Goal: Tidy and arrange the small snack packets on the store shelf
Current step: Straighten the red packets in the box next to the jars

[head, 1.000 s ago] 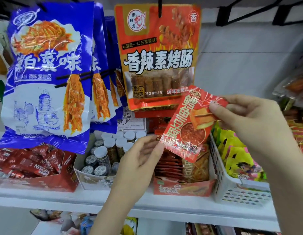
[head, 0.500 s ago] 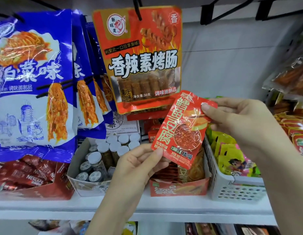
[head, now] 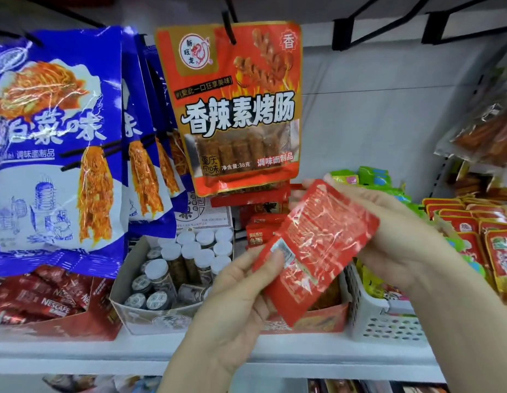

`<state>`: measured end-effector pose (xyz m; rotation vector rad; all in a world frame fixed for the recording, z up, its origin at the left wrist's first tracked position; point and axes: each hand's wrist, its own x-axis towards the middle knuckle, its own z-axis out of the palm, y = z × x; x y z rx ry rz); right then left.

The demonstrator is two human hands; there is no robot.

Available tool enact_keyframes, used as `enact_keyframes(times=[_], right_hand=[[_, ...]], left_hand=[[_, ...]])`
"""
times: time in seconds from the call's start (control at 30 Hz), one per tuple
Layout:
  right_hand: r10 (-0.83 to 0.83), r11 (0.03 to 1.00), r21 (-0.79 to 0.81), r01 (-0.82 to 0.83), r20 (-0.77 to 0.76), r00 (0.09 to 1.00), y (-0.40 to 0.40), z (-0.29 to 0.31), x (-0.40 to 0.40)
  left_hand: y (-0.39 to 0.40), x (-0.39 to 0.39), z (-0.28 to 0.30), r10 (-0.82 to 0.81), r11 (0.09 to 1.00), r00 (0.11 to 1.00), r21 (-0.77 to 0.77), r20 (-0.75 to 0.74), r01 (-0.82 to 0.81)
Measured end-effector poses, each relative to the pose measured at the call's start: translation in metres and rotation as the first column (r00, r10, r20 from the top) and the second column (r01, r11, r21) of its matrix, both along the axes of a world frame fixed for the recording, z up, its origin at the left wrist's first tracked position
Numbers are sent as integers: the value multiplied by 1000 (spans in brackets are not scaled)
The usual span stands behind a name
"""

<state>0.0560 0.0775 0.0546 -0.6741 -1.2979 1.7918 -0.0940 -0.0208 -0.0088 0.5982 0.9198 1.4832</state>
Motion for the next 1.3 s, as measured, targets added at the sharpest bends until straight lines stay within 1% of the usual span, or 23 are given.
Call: enact_keyframes(times=[0.07,0.13,0.23,0.33,0.43,0.53,0.6,0.67,0.7,0.77,0.8,0.83,0.87,0.9,0.93,0.97,1.0,1.03,1.07,1.13,1.2,1.23,1.3], right_hand=[[16,1000,-18,-16,12,1000,0,1,2],[25,998,54,-29,82,996,-3,0,1],[-155,969,220,113,183,971,-6,-7,-3],[-251,955,206,215,168,953,-2,-9,-1],[-259,958,160,239,120,958,2,-7,3],[-271,955,154,253,108,957,3,-6,5],[-264,957,148,248,101,959,3,-5,6],[-208,970,143,196,78,975,2,-4,6],[-154,978,149,144,55,987,1,-3,6],[-33,984,174,35,-15,999,-3,-2,3],[6,982,186,3,-49,999,-4,-1,2],[22,979,205,-8,-67,998,-5,-1,1],[21,974,228,-5,-66,998,-5,-1,0],[12,970,244,2,-54,998,-4,-1,1],[5,972,236,4,-41,999,-3,-1,2],[9,981,192,-2,-38,999,-1,-1,4],[19,992,126,-13,-45,999,0,1,5],[26,997,68,-23,-47,999,0,2,6],[33,999,43,-32,-37,999,-1,4,7],[25,995,95,-29,44,999,-3,3,4],[-43,979,203,13,145,989,-5,-1,-1],[-85,972,231,45,167,982,-6,-2,-3],[-138,968,231,102,148,979,-7,-3,-6]], left_hand=[[3,-2,0,172,985,981,-12,-94,-173],[3,-3,0,260,965,952,7,-159,-262],[2,-1,0,282,959,940,18,-190,-284],[1,-2,2,211,977,964,33,-160,-208],[-1,-4,7,163,986,976,43,-147,-158],[0,-5,7,163,987,984,10,-74,-162],[0,-6,6,121,992,992,-16,-21,-121],[-1,-7,6,37,998,998,-58,42,-35],[-2,-6,7,-31,997,997,-72,74,37],[-5,-5,6,-197,978,972,-51,131,205],[-7,-5,6,-259,963,948,-19,186,267],[-8,-7,5,-297,953,918,26,263,301],[-9,-8,5,-282,959,904,56,321,279],[-8,-9,5,-228,974,916,62,330,220],[-7,-11,4,-136,991,950,53,282,126],[-5,-12,4,-21,999,984,43,177,13],[-3,-13,4,95,994,994,54,50,-97],[-1,-13,6,185,981,980,81,-69,-179],[-1,-13,7,255,964,955,118,-152,-239],[-3,-14,5,318,943,917,185,-243,-278],[-5,-13,6,334,933,897,237,-291,-271],[-6,-12,6,336,930,889,261,-311,-260],[-6,-12,5,335,925,874,300,-351,-234]])
